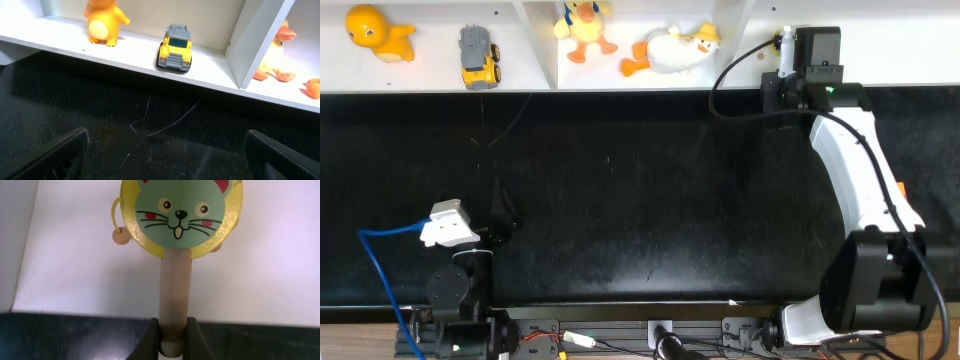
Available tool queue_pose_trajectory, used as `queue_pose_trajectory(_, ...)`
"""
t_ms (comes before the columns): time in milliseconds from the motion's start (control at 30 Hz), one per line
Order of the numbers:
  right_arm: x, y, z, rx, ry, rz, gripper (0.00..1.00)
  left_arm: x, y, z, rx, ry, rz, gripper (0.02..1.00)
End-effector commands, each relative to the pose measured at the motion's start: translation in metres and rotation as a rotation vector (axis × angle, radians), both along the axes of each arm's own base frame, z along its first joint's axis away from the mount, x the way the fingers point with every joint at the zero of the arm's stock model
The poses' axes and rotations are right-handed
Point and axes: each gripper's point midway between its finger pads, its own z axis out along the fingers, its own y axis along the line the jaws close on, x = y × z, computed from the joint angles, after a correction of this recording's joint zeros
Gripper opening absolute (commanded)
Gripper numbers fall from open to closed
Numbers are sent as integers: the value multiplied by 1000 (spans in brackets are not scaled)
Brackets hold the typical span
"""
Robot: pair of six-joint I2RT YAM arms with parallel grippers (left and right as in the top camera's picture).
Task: Store Toys
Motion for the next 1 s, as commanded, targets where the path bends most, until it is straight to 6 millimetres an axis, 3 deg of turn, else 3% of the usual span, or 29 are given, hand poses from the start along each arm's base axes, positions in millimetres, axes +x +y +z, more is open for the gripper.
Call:
queue_pose_trajectory(33, 8, -1, 1, 23, -31, -18, 45, 0, 1, 1, -19, -12, 10, 998)
queue_pose_trajectory(300, 18, -1, -11, 24, -39, -18, 45, 0, 1, 1, -19, -13, 10, 998)
queue_pose_trajectory(600, 39, -1, -12, 63, -110, -63, 47, 0, 1, 1, -19, -12, 10, 998)
queue_pose_trajectory(833, 41, 1, -10, 81, -122, -62, 53, 0, 1, 1, -19, -13, 10, 998)
queue_pose_trajectory(1000, 40, 1, -11, 81, -113, -63, 327, 0, 1, 1, -19, -13, 10, 998)
